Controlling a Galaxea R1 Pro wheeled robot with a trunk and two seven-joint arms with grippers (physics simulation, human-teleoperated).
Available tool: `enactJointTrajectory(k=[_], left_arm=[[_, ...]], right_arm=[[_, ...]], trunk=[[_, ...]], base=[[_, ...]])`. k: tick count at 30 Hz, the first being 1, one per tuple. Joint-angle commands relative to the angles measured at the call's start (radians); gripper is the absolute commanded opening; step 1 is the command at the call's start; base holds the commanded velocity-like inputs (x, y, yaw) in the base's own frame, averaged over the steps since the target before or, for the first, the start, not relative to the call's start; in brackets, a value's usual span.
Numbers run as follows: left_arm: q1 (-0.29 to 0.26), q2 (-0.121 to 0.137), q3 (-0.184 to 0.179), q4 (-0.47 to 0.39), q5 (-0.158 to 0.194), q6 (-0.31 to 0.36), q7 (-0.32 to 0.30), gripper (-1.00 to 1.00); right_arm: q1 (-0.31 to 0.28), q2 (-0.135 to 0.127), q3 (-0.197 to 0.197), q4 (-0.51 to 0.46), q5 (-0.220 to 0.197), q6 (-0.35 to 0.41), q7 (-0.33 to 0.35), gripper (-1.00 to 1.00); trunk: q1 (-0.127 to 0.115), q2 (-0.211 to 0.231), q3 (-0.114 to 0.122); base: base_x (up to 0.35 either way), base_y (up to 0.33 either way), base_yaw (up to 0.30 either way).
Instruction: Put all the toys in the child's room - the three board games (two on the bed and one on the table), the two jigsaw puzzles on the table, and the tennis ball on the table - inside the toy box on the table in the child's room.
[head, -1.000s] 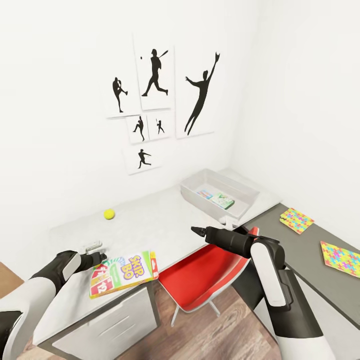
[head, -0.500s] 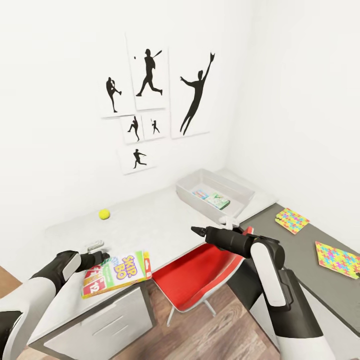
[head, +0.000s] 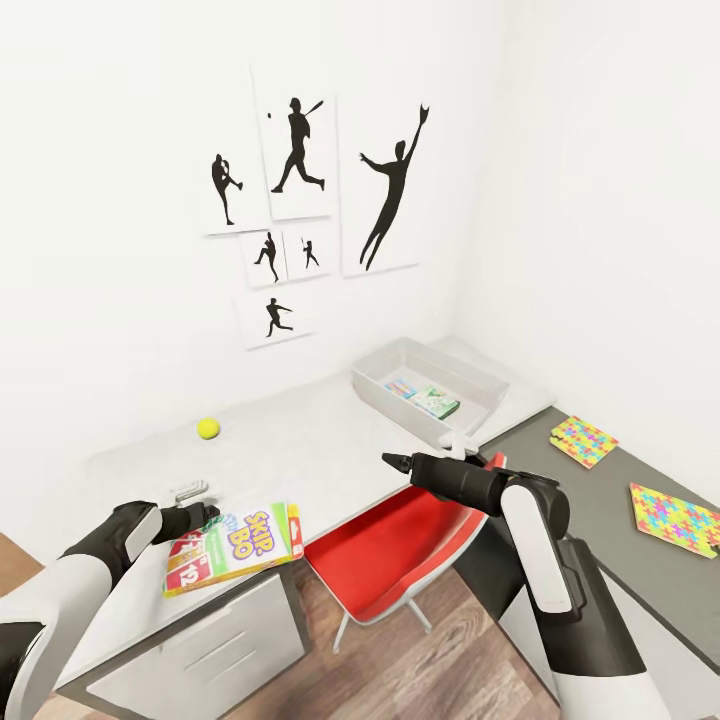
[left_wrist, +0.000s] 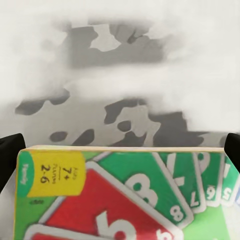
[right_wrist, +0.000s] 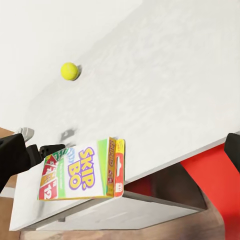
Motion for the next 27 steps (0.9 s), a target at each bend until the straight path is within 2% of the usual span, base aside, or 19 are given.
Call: enactJointTrajectory(k=[1,27], left_arm=[[-0.001,0.001,-0.002,-0.001,0.003,0.005,-0.002,1.00],[-0.001,0.001,-0.002,-0.001,0.002,0.005,-0.002,1.00]], right_arm=[[-0.001,0.001,-0.001,-0.001,0.005,0.004,0.004,1.00],[-0.001,0.001,-0.001,-0.001,0.005,0.004,0.005,1.00]], trunk=[[0.001,-0.002,-0.002],[0.001,-0.002,-0.012]], base=[[0.000,0.000,0.000],[-0.006,0.000,0.000]])
